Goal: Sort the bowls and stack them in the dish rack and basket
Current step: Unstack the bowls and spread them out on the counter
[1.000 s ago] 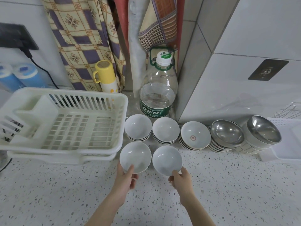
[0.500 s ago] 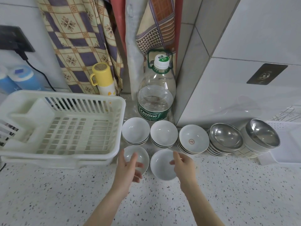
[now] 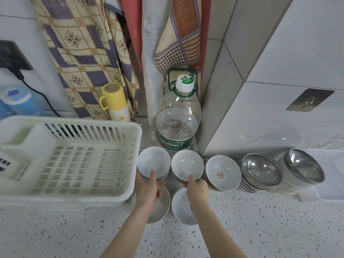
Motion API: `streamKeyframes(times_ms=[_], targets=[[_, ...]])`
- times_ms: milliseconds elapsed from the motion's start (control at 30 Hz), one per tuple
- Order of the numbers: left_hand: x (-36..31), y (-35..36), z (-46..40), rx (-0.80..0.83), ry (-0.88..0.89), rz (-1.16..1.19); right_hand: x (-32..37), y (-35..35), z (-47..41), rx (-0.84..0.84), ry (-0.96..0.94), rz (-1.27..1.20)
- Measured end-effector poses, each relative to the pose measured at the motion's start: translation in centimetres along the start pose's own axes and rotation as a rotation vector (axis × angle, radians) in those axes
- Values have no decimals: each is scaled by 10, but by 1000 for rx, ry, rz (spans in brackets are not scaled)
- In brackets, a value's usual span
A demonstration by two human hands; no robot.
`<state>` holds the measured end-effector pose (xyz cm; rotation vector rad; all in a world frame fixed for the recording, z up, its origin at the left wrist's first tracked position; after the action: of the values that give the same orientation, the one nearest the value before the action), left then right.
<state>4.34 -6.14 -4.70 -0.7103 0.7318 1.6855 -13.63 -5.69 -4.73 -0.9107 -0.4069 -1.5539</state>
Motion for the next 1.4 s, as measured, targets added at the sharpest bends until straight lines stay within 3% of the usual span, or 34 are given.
streamKeyframes(times_ms=[367,700,1100,1400], targets=[[-1,-2,-6,56,6,61,7,-1,5,-36,-20,-95],[-2,-4,-2,85,143,82,11,-7,25,-3,-95,-204],[-11,8,53,208,303,74,3,-47,92,-90,-259,-373],[16,-13,104,306,307,14,-27,-49,138,-81,-290,-422]])
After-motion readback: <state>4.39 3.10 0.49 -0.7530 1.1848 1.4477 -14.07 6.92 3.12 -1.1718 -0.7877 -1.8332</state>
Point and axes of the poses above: each hand's wrist, its own z-axis away from the middle knuckle, its own y-axis out of the palm, x = y × z, the point moved 6 cm from there along -z, towards the middle knuckle, and after that the axes turned 10 degrees about x, right-handed, at the moved point
